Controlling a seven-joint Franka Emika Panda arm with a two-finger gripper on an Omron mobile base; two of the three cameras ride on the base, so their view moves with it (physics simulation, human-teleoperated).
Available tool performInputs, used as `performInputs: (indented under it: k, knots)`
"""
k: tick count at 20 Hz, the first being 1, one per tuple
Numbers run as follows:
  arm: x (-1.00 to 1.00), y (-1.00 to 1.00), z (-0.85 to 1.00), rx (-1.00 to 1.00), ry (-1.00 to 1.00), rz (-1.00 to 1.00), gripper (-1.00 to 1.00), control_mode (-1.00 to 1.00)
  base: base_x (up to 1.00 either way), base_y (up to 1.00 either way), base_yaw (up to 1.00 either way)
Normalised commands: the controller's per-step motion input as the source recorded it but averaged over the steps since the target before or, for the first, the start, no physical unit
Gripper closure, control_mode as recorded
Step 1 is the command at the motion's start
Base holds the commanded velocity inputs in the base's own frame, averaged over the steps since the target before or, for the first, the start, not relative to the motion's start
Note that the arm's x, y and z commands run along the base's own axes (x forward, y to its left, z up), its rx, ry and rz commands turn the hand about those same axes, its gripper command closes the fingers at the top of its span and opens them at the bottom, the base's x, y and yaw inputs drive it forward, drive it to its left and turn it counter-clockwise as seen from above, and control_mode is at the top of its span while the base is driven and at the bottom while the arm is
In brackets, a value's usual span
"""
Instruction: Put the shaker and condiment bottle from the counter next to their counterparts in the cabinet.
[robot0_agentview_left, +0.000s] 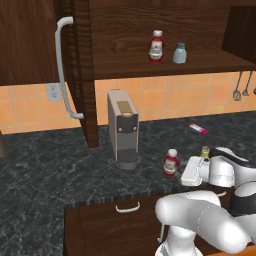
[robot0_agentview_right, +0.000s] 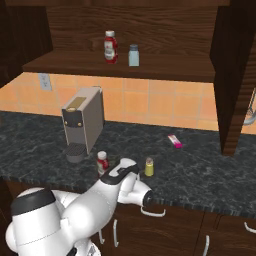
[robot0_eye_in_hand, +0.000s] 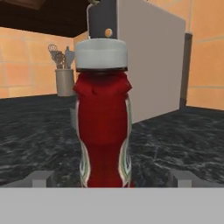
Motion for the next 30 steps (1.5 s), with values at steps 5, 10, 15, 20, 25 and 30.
performInputs:
  k: [5,10,15,20,25,30]
  knots:
    - [0.0,0.15,0.04,0.0,0.0,0.0,-1.0,-1.0,0.0,0.0,0.0]
    - [0.0,0.15,0.09,0.0,0.0,0.0,-1.0,-1.0,0.0,0.0,0.0]
    - [0.0,0.09,0.07,0.0,0.0,0.0,-1.0,-1.0,0.0,0.0,0.0]
    - [0.0,0.15,0.01,0.0,0.0,0.0,-1.0,-1.0,0.0,0.0,0.0]
    - [0.0,0.18,0.0,0.0,0.0,0.0,-1.0,-1.0,0.0,0.0,0.0]
    - [0.0,0.19,0.0,0.0,0.0,0.0,-1.0,-1.0,0.0,0.0,0.0]
